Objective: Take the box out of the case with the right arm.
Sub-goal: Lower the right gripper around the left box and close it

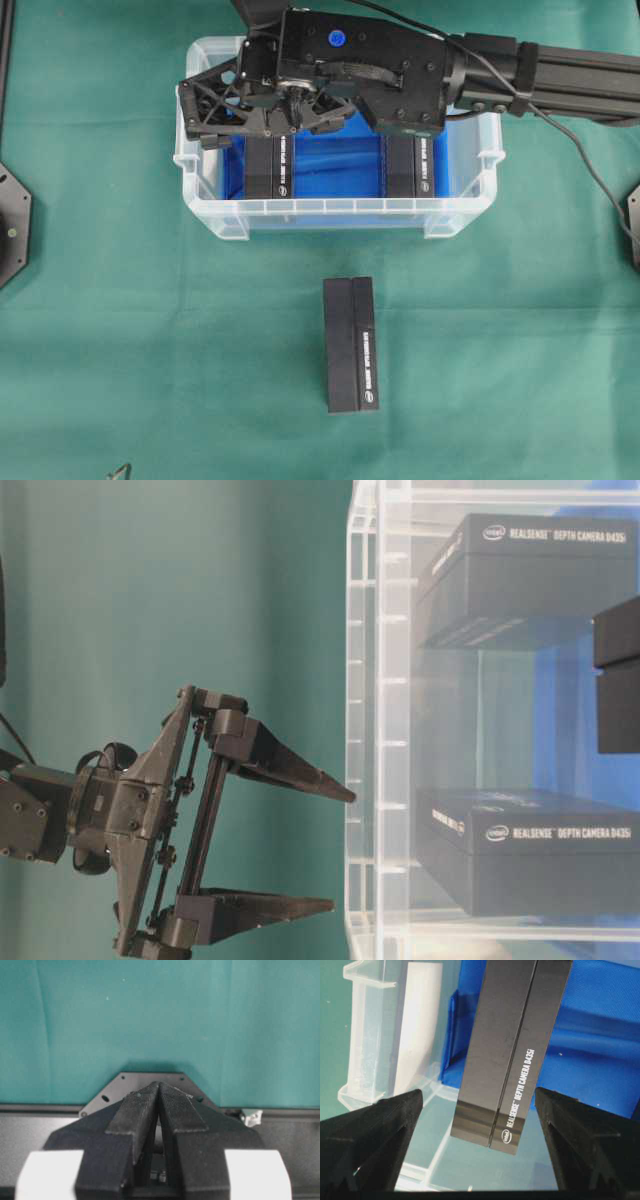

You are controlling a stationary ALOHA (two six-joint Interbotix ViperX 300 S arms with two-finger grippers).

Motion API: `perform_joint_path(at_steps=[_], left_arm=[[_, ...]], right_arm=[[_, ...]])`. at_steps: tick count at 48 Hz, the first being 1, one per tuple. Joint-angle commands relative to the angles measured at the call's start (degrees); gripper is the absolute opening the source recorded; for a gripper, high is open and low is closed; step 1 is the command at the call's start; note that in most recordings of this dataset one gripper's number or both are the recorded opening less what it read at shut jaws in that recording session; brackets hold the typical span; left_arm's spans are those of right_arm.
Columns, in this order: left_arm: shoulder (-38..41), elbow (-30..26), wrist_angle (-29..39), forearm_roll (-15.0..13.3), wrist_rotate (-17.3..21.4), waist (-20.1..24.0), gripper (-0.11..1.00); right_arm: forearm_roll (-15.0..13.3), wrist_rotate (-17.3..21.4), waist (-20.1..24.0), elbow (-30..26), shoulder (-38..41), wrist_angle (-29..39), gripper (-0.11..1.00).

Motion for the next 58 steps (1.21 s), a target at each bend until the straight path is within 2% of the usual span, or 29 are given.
perform_joint_path(at_steps=[1,58], left_arm=[[0.3,-1.0,-0.2,-0.1,-0.1,-0.1,0.0],[0.4,-1.1,-0.1,-0.1,-0.1,-0.1,0.0]], right_arm=[[-0.1,0.1,0.2,-1.3,-1.4,-0.4,0.94],[0.1,-0.2,0.2,-0.6,-1.4,-0.6,0.94]])
